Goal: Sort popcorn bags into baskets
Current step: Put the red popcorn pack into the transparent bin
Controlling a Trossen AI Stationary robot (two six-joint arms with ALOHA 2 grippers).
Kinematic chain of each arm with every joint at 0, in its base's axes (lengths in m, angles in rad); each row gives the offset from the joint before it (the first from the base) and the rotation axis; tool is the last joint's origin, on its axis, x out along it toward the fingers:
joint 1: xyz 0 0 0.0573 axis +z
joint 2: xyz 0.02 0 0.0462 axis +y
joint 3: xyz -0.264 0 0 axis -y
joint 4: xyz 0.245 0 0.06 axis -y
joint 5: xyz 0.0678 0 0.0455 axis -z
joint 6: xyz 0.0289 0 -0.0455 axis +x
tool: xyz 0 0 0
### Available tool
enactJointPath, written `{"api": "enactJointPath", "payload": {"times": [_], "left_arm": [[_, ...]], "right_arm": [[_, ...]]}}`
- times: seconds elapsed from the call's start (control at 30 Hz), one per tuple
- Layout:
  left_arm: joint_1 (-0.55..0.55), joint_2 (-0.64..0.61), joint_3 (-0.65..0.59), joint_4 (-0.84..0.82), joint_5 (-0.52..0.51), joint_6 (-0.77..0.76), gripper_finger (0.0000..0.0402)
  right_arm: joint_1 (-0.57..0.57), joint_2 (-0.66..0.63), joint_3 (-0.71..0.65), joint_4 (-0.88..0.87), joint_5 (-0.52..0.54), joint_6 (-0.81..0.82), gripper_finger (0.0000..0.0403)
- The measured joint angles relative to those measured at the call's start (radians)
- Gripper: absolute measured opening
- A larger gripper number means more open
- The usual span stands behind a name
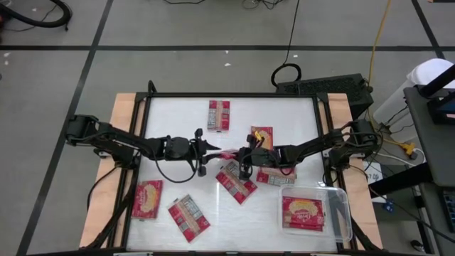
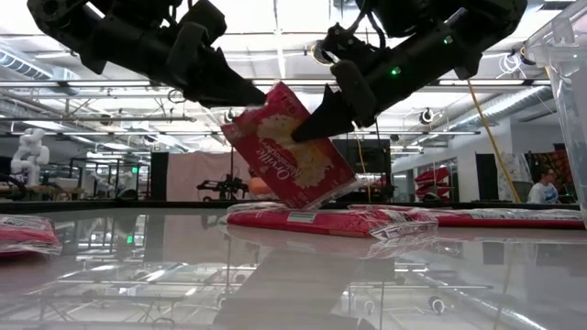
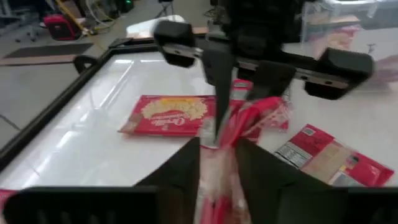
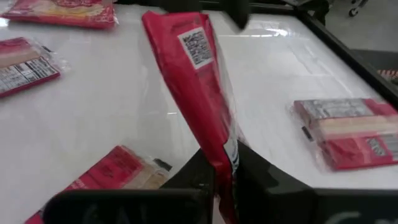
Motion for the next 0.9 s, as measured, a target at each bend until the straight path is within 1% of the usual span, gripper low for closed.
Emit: {"api": "enactJointPath", "payload": {"times": [0.1, 0.2, 0.3, 0.4, 0.53, 0.6, 0.67, 0.77, 0.9], "left_arm": [[-0.006, -0.039, 0.000, -0.043, -0.024, -0.029, 0.0153], [-0.022, -0.099, 0.002, -0.086, -0.041, -0.025, 0.0185], [-0.049, -0.177, 0.002, -0.147, -0.077, 0.036, 0.0201], [-0.084, -0.263, 0.002, -0.196, -0.095, 0.127, 0.0203], [-0.151, -0.349, 0.002, -0.237, -0.094, 0.275, 0.0196], [-0.186, -0.358, 0.002, -0.242, -0.094, 0.370, 0.0189], [-0.223, -0.351, 0.001, -0.257, -0.108, 0.478, 0.0184], [-0.283, -0.299, 0.001, -0.239, -0.177, 0.638, 0.0185], [-0.348, -0.215, 0.000, -0.185, -0.305, 0.801, 0.0209]], "right_arm": [[0.006, -0.025, 0.000, -0.021, -0.023, 0.073, 0.0018], [0.007, -0.080, 0.000, -0.086, -0.031, 0.192, 0.0010], [0.006, -0.149, -0.001, -0.152, -0.052, 0.258, 0.0011], [-0.012, -0.226, -0.001, -0.199, -0.091, 0.312, 0.0014], [-0.069, -0.311, -0.002, -0.223, -0.244, 0.363, 0.0015], [-0.112, -0.345, -0.002, -0.222, -0.325, 0.370, 0.0015], [-0.164, -0.367, -0.001, -0.217, -0.431, 0.375, 0.0015], [-0.238, -0.371, -0.001, -0.223, -0.582, 0.413, 0.0015], [-0.294, -0.325, -0.001, -0.218, -0.750, 0.446, 0.0015]]}}
